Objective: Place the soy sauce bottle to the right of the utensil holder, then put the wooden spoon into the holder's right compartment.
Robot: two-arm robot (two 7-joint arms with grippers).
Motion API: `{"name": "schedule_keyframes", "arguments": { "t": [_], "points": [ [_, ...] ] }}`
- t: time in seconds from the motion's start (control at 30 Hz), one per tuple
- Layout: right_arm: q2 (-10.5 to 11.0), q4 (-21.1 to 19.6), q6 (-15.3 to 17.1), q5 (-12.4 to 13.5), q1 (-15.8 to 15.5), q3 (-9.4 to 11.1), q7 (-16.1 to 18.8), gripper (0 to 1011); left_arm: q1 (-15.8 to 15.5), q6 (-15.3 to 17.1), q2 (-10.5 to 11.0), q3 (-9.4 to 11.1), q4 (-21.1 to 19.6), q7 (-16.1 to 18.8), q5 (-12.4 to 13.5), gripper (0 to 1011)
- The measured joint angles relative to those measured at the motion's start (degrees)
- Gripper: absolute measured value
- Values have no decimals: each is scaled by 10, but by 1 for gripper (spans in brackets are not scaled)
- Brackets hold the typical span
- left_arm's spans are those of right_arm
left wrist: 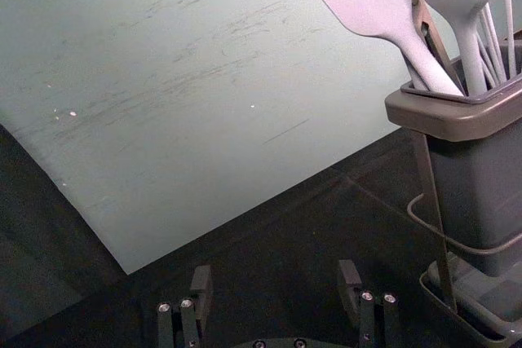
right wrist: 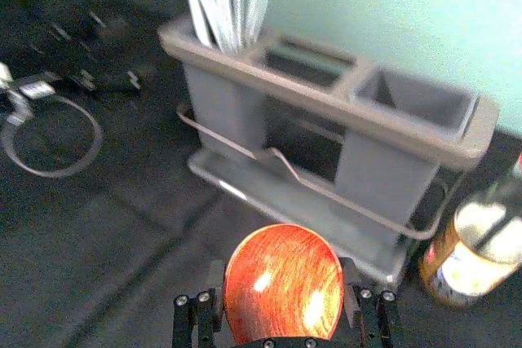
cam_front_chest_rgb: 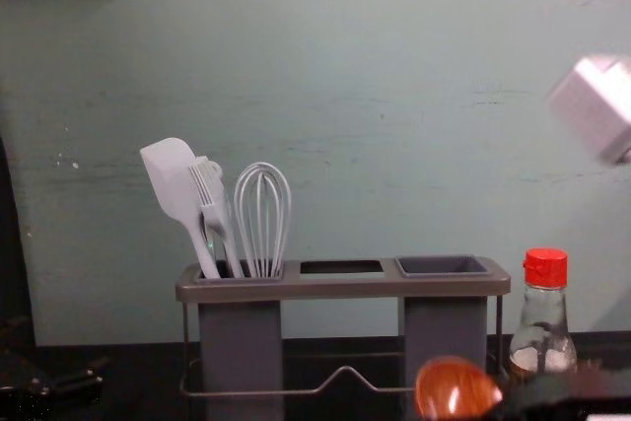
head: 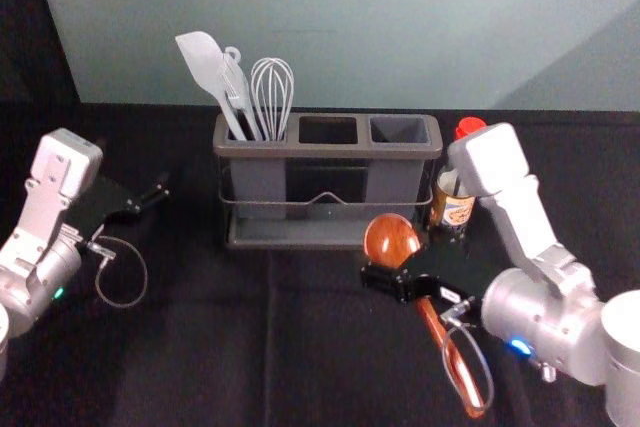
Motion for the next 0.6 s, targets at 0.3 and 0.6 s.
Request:
{"name": "schedule_keyframes", "arguments": {
  "t": [0.3, 0.6],
  "points": [
    [23, -8, -240, 42, -54, 31, 29, 836, 0, 0, 0, 0, 0, 0, 0, 1005],
    [15, 35, -526, 33, -82, 34, 15, 837, 0, 0, 0, 0, 0, 0, 0, 1005]
  ]
}}
